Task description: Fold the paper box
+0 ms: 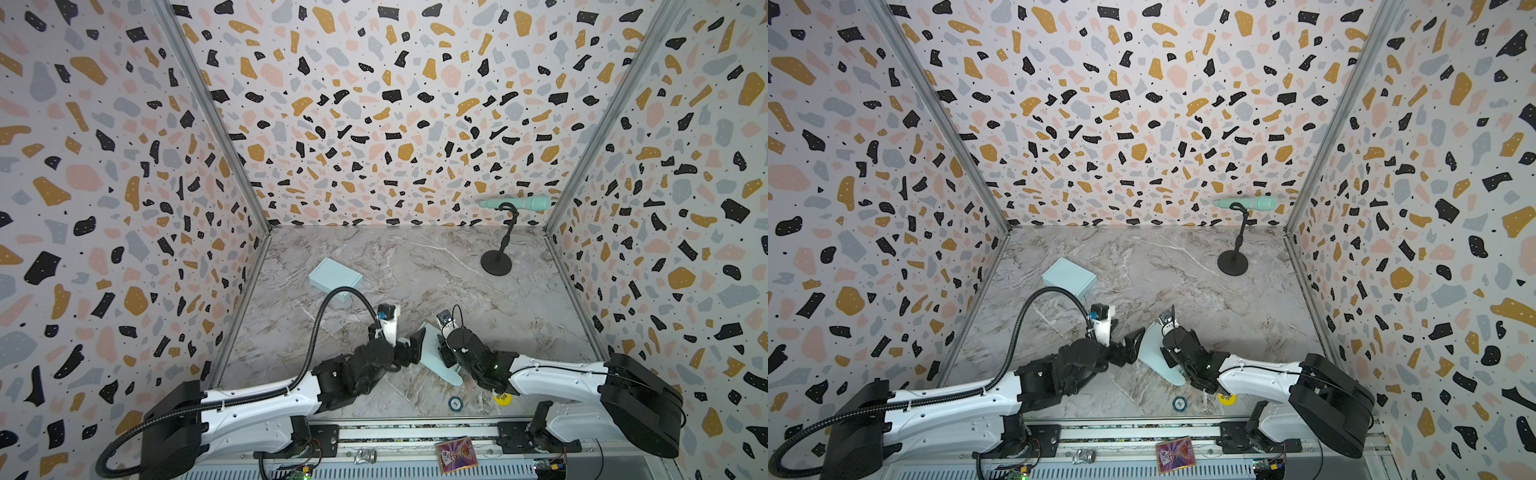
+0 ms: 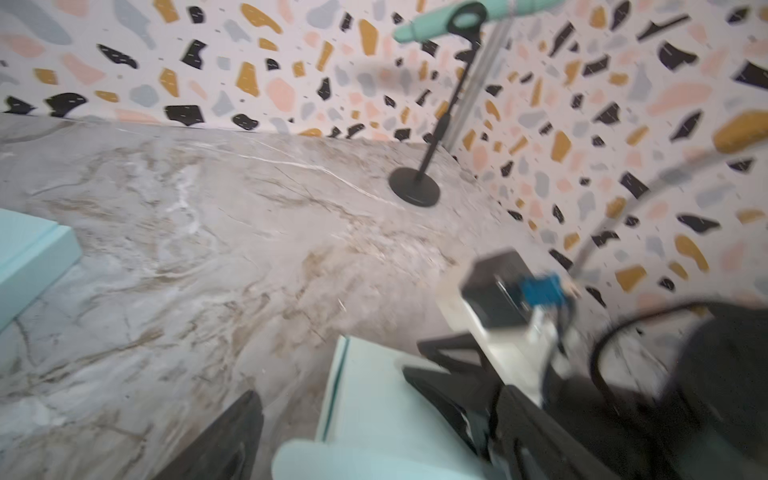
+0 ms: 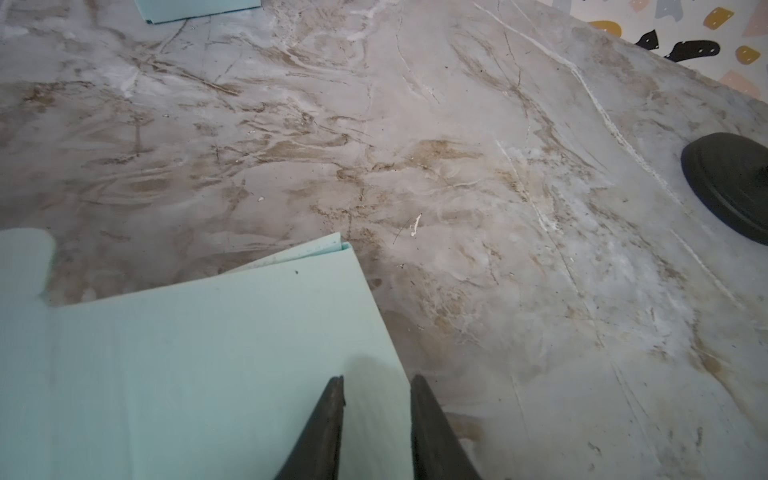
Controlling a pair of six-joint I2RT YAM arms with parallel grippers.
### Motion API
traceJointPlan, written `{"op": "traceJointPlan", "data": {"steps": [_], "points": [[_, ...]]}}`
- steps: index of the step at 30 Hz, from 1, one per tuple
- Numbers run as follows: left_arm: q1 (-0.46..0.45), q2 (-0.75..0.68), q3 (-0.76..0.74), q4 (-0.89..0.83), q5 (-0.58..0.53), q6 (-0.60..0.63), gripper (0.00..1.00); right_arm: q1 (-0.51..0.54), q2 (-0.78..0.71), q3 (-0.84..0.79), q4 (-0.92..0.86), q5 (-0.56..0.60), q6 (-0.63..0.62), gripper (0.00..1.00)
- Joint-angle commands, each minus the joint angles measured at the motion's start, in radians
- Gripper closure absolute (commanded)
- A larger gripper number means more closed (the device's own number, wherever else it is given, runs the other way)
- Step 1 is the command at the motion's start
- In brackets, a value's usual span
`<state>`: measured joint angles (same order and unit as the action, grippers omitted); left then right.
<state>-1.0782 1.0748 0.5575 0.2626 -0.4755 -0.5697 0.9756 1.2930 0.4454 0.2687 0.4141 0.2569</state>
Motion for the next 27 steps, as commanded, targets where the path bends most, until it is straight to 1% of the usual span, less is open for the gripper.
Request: {"op": "traceJointPlan", "data": {"steps": [1, 4, 6, 8, 12, 16, 19, 20, 22, 24, 27], "points": [[0.071, 0.072, 0.023, -0.046, 0.118, -0.040, 0.11, 0.004, -0.023, -0.026, 0.041, -0.020, 0.027, 0.70], [0.090, 0.172, 0.063, 0.019, 0.177, 0.016, 0.13, 0.001, -0.022, -0.034, 0.064, -0.048, 0.040, 0.70], [0.093, 0.252, 0.106, 0.004, 0.223, 0.060, 0.16, -0.006, -0.017, -0.038, 0.071, -0.068, 0.050, 0.70], [0.093, 0.312, 0.118, -0.005, 0.235, 0.071, 0.18, -0.019, -0.023, -0.044, 0.074, -0.085, 0.065, 0.71], [0.096, 0.357, 0.081, 0.026, 0.240, 0.066, 0.24, -0.084, -0.091, -0.085, 0.104, -0.168, 0.097, 0.70], [0.100, 0.385, 0.047, 0.044, 0.246, 0.062, 0.25, -0.126, -0.165, -0.085, 0.077, -0.216, 0.103, 0.68], [0.100, 0.411, 0.022, 0.067, 0.257, 0.053, 0.26, -0.142, -0.232, -0.055, -0.005, -0.231, 0.129, 0.61], [0.100, 0.417, 0.014, 0.072, 0.260, 0.049, 0.26, -0.147, -0.260, -0.040, -0.059, -0.234, 0.152, 0.57], [0.099, 0.422, -0.002, 0.083, 0.261, 0.044, 0.28, -0.154, -0.314, -0.010, -0.178, -0.267, 0.205, 0.47], [0.100, 0.426, -0.019, 0.099, 0.263, 0.035, 0.32, -0.158, -0.390, -0.007, -0.274, -0.335, 0.280, 0.35], [0.100, 0.437, -0.034, 0.121, 0.270, 0.029, 0.37, -0.158, -0.492, -0.055, -0.353, -0.445, 0.398, 0.24]]}}
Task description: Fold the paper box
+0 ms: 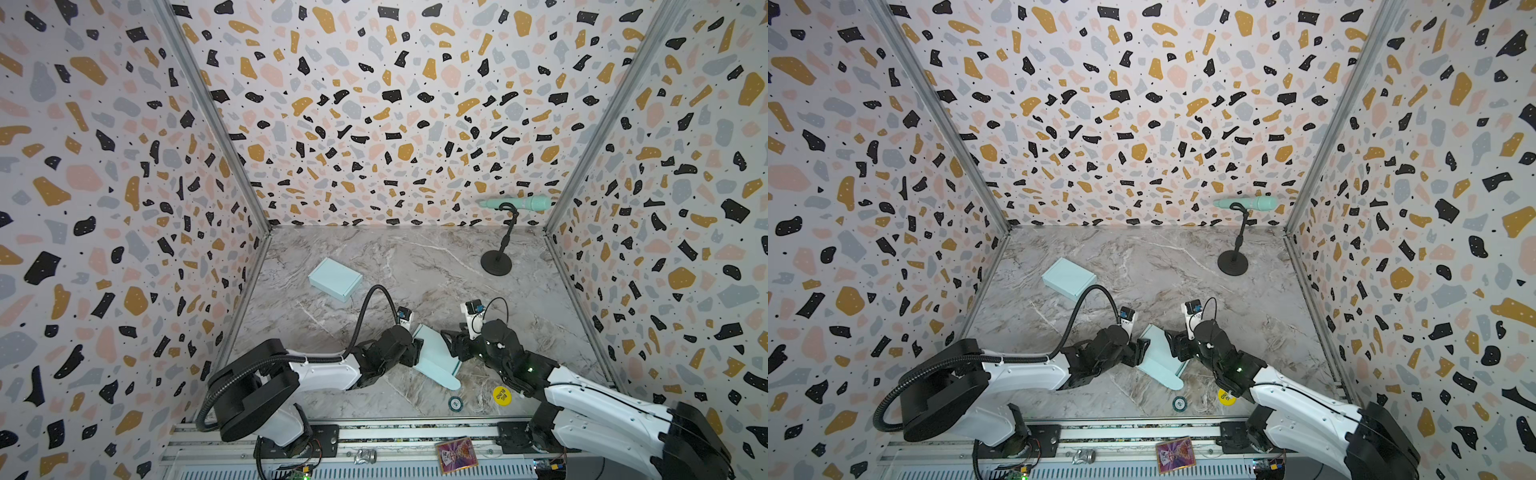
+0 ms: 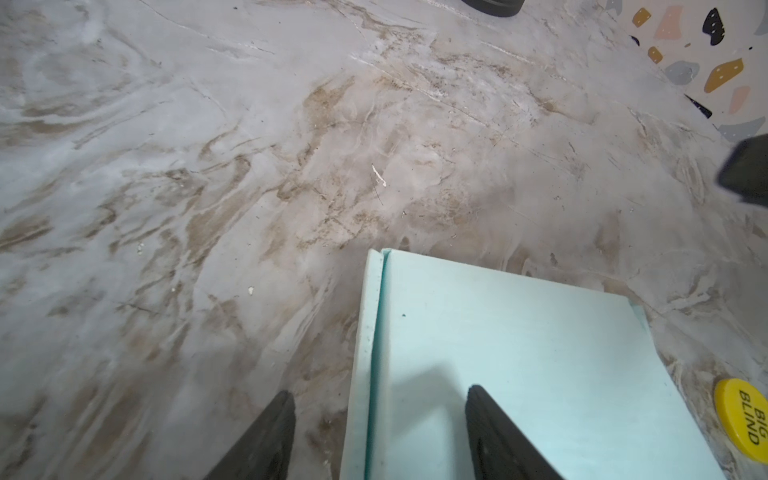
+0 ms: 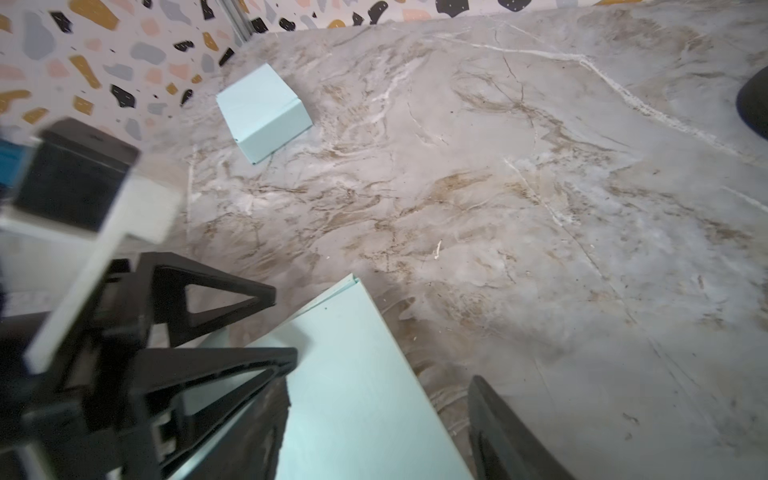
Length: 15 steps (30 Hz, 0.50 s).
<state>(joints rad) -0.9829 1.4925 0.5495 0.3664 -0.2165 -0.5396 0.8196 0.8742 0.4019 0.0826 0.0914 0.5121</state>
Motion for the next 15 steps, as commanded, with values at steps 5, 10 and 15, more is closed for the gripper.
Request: {"op": "traceJointPlan", "data": {"steps": [5, 10, 15], "points": [[0.003, 0.033, -0.034, 0.044, 0.021, -0.009, 0.44, 0.013, -0.207, -0.112, -0.222, -0.164, 0.251, 0.20], [-0.003, 0.017, -0.052, 0.062, 0.027, -0.026, 0.47, 0.013, -0.155, -0.151, -0.168, -0.176, 0.236, 0.22], [-0.011, -0.006, -0.064, 0.052, 0.018, -0.032, 0.47, 0.010, -0.039, -0.157, -0.095, -0.167, 0.204, 0.28]]}}
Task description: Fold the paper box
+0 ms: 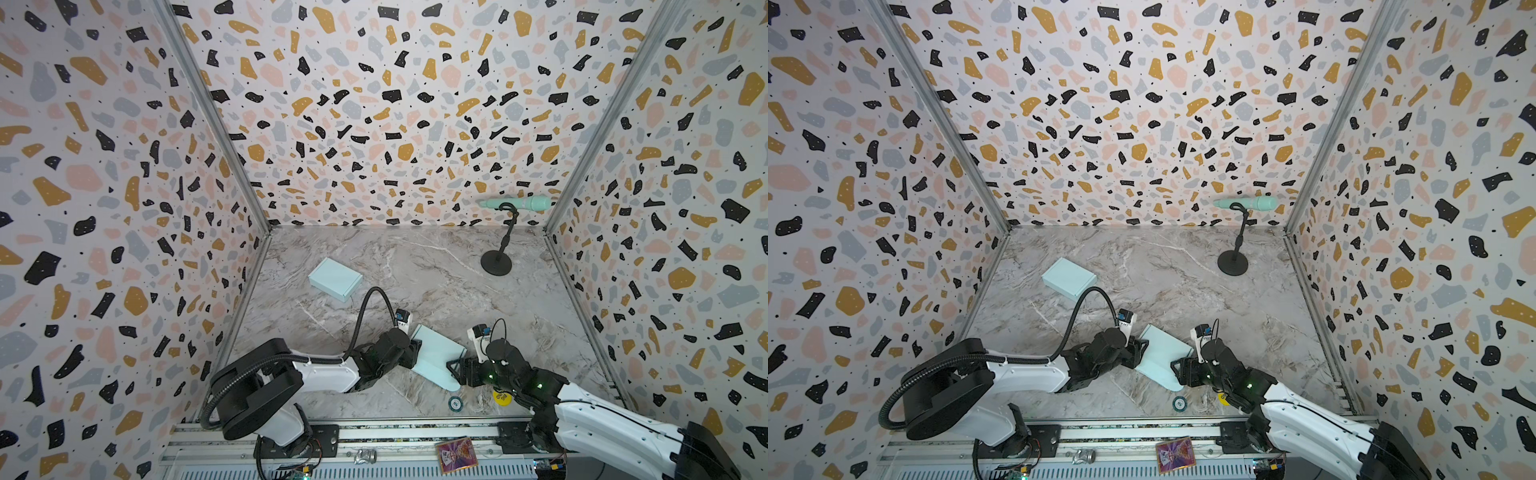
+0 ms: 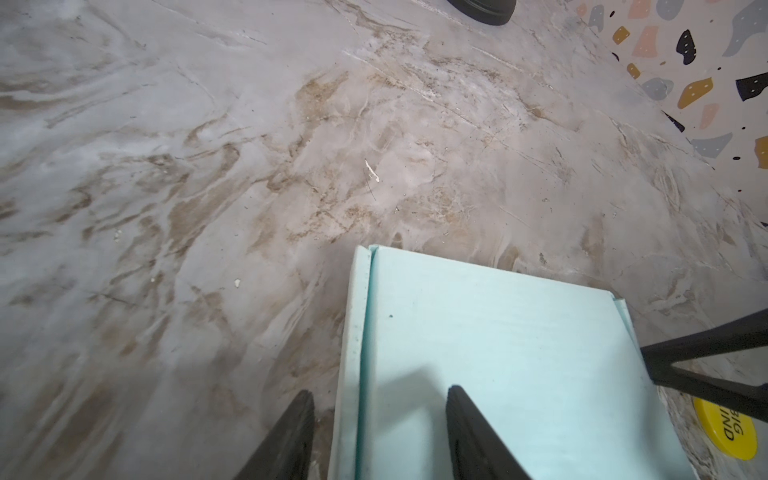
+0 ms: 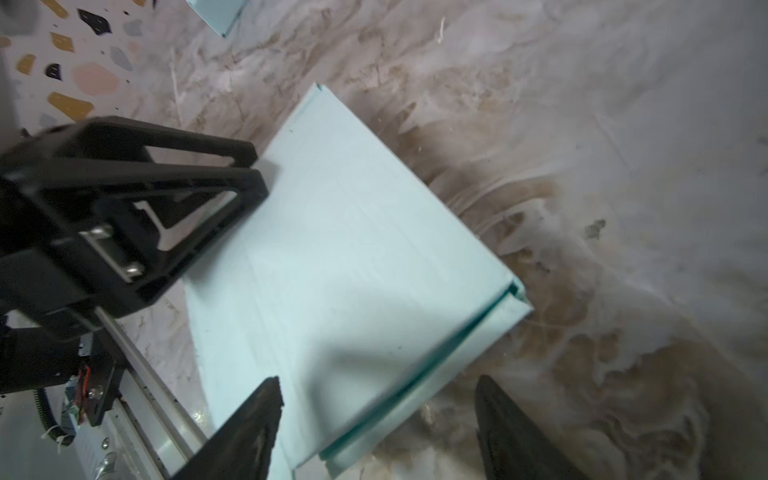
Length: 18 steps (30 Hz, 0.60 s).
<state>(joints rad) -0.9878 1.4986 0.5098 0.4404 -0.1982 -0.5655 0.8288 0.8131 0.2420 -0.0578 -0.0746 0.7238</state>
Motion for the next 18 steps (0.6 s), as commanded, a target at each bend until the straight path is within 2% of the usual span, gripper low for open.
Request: {"op": "traceJointPlan", "data": {"steps": [1, 5, 10, 18], "points": [[-0.006, -0.014, -0.029, -0.022, -0.004, -0.008, 0.47, -0.004, 0.032, 0.003, 0.050, 0.008, -0.016, 0.30], [-0.005, -0.021, -0.041, -0.026, -0.023, -0.019, 0.48, -0.048, 0.063, 0.011, 0.076, 0.014, -0.063, 0.42], [-0.006, -0.032, -0.046, -0.032, -0.031, -0.031, 0.50, -0.131, 0.157, 0.040, 0.134, -0.041, -0.154, 0.53], [-0.005, -0.057, -0.062, -0.032, -0.046, -0.050, 0.53, -0.174, 0.384, 0.154, 0.255, -0.119, -0.262, 0.58]]}}
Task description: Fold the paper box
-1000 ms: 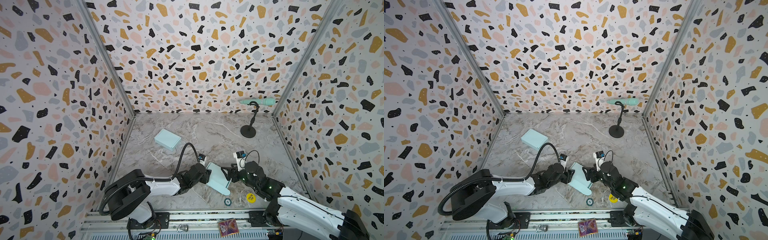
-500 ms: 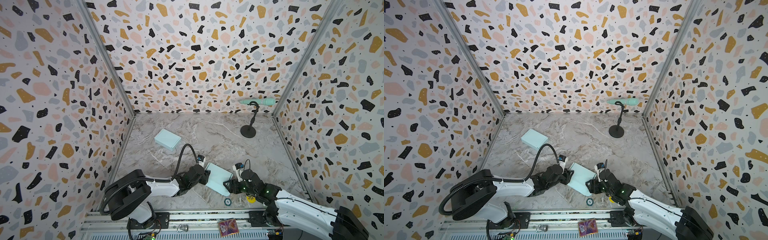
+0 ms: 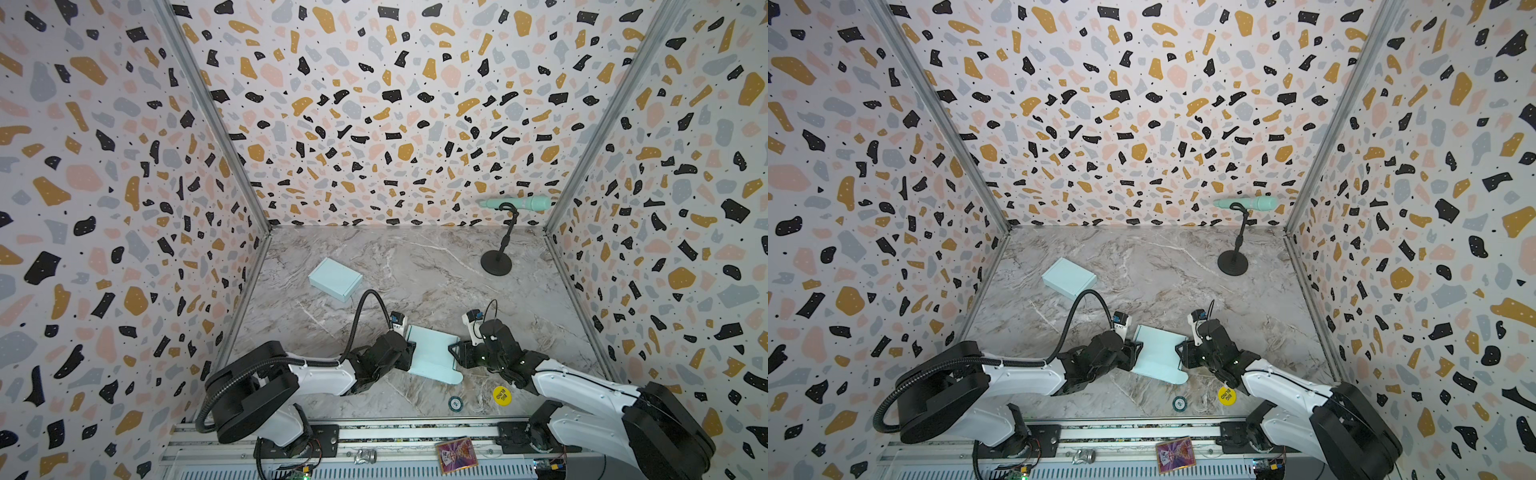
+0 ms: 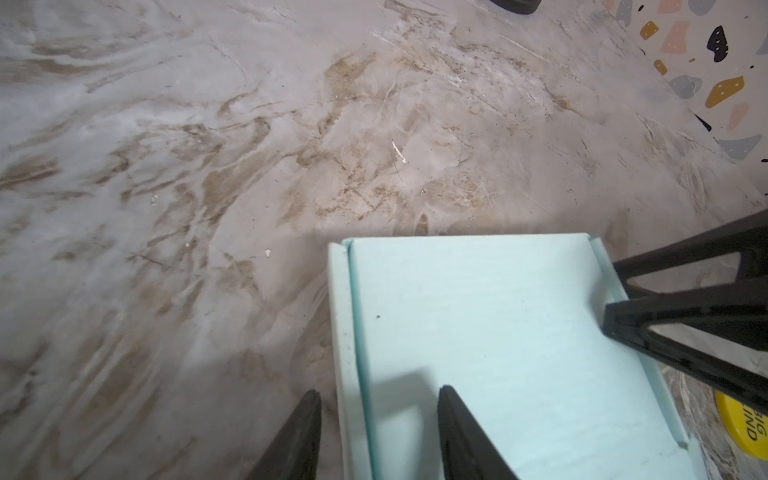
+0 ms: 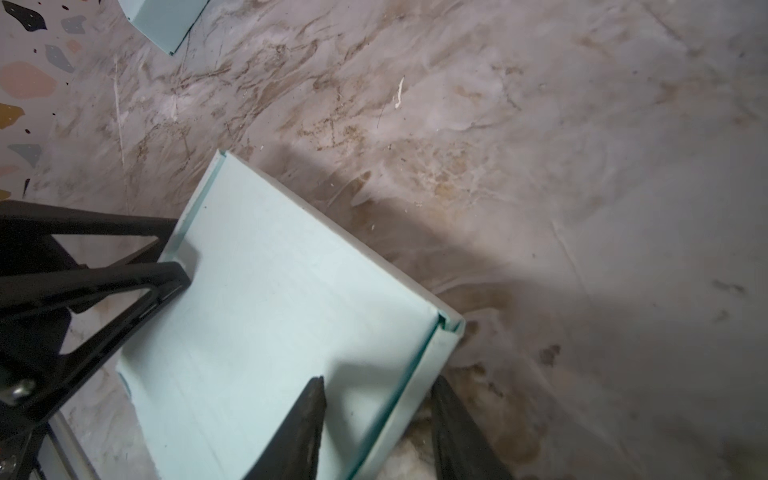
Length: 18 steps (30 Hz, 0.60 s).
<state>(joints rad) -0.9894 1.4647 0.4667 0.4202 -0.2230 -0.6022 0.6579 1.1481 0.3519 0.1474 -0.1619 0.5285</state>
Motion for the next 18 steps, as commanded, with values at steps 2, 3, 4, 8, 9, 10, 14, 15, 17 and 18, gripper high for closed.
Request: {"op": "traceJointPlan", "data": {"steps": [2, 3, 4, 8, 9, 10, 14, 15, 17, 18], "points": [[0.000, -0.027, -0.018, -0.018, -0.041, -0.013, 0.54, -0.018, 0.103, 0.070, 0.086, -0.040, -0.084, 0.58], [0.004, -0.025, -0.014, -0.018, -0.048, -0.012, 0.55, -0.025, 0.124, 0.084, 0.098, -0.039, -0.092, 0.58], [0.012, -0.022, -0.009, -0.017, -0.047, -0.010, 0.55, -0.033, 0.152, 0.101, 0.109, -0.035, -0.105, 0.58], [0.056, -0.004, 0.019, -0.009, -0.043, 0.006, 0.56, -0.065, 0.229, 0.151, 0.121, -0.031, -0.141, 0.56], [0.067, 0.001, 0.025, -0.009, -0.039, 0.013, 0.56, -0.069, 0.231, 0.154, 0.116, -0.030, -0.146, 0.54], [0.077, 0.003, 0.030, -0.011, -0.033, 0.019, 0.56, -0.070, 0.224, 0.154, 0.106, -0.029, -0.152, 0.51], [0.082, -0.037, 0.044, -0.073, -0.062, 0.037, 0.50, -0.066, 0.109, 0.135, 0.009, 0.034, -0.171, 0.32], [0.081, -0.056, 0.042, -0.092, -0.072, 0.036, 0.47, -0.062, 0.070, 0.130, -0.023, 0.054, -0.173, 0.27], [0.069, -0.112, 0.032, -0.139, -0.093, 0.022, 0.42, -0.038, -0.020, 0.124, -0.108, 0.099, -0.164, 0.21], [0.052, -0.133, 0.034, -0.161, -0.113, 0.014, 0.41, -0.018, -0.059, 0.122, -0.145, 0.115, -0.154, 0.20]]}}
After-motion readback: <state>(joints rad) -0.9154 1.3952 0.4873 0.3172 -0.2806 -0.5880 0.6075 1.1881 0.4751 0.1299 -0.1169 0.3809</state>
